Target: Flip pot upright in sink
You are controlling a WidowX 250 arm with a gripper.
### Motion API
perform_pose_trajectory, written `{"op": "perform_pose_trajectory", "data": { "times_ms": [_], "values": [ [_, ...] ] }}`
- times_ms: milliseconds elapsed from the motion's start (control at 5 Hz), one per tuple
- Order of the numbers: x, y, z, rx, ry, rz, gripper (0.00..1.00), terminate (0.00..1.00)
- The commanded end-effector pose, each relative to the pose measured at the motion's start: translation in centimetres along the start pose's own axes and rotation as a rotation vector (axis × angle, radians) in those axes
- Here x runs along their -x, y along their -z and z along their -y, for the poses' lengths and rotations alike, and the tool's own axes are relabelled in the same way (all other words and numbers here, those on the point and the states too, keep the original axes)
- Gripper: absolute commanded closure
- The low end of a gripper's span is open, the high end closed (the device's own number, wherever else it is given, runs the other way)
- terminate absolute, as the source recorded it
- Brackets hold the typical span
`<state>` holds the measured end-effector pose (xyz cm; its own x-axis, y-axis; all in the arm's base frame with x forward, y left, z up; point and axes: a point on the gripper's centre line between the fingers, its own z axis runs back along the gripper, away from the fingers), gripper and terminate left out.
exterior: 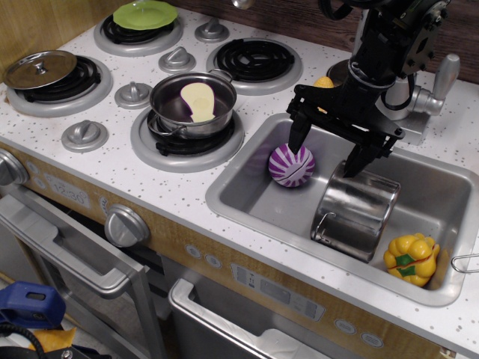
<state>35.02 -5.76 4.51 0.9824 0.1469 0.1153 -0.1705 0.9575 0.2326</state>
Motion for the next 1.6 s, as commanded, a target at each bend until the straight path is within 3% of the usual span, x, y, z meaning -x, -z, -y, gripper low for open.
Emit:
{"op": "perform_pose_trajectory", "data": {
  "times_ms": [0,200,400,1000,1400],
  "values": [
    [0.0,0.0,0.0,0.0,0.0,0.0,0.0,0.0],
    [-0.3,-0.9,0.3,0.156,-0.064,-0.015,0.0,0.0],
    [-0.6,-0.5,0.2,0.255,-0.092,0.004,0.0,0.0],
    [-0.7,3.0,0.3,0.441,-0.178,0.16,0.0,0.0],
    [-1.3,3.6,1.9,0.605,-0.28,0.184,0.0,0.0]
  ]
}}
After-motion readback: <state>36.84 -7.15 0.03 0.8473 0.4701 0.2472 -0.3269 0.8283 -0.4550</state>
